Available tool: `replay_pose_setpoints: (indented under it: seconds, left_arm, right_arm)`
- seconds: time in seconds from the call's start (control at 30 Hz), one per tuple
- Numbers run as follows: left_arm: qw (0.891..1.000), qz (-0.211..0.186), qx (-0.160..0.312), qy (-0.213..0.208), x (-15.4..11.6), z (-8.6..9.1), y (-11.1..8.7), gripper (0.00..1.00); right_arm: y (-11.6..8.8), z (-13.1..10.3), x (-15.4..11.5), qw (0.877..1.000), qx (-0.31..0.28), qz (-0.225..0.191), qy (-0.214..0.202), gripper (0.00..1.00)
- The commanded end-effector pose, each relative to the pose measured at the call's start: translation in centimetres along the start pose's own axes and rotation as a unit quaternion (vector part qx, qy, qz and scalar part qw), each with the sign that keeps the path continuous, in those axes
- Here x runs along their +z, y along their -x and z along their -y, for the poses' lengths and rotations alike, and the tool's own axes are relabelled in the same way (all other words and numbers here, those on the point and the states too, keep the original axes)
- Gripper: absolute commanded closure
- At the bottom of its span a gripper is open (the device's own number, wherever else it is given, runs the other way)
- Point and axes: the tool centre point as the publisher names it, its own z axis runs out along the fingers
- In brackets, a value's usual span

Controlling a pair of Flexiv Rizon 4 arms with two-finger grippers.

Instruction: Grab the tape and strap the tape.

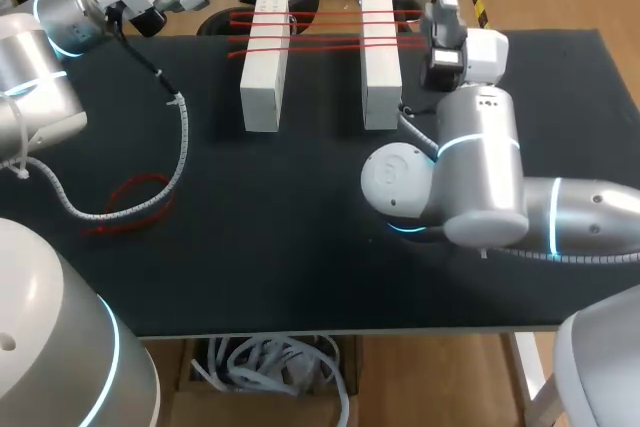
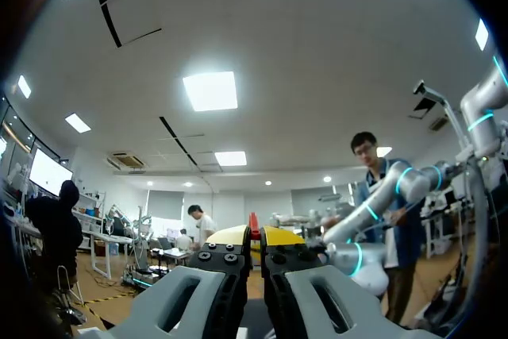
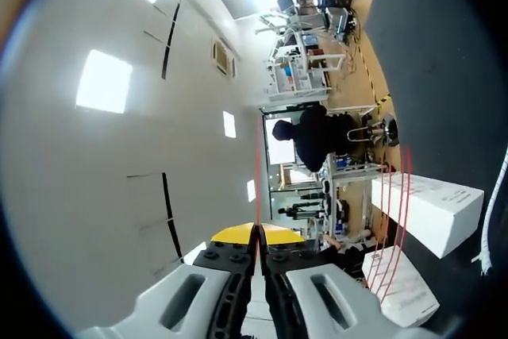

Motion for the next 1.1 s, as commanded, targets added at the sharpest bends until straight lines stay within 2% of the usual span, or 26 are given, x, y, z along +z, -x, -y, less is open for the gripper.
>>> replay_pose_setpoints:
  seconds: [0.03,0.9,1.07,1.1]
  left_arm:
    - [1.000,0.001,0.001,0.000,0.01,-0.04,-0.04,1.00]
    - [1.000,0.001,0.001,0.000,0.01,-0.04,-0.04,1.00]
    - [0.999,-0.005,-0.027,0.046,0.11,-0.31,-0.41,1.00]
    - [0.996,-0.011,-0.036,0.083,0.25,-0.31,-0.52,1.00]
  right_arm:
    - [-0.41,-0.48,0.01,1.000,-0.013,0.009,-0.006,1.00]
    - [-0.41,-0.48,0.01,1.000,-0.013,0.009,-0.006,1.00]
    - [-0.41,-0.48,0.01,1.000,-0.013,0.009,-0.006,1.00]
    - [-0.41,-0.48,0.01,1.000,-0.013,0.009,-0.006,1.00]
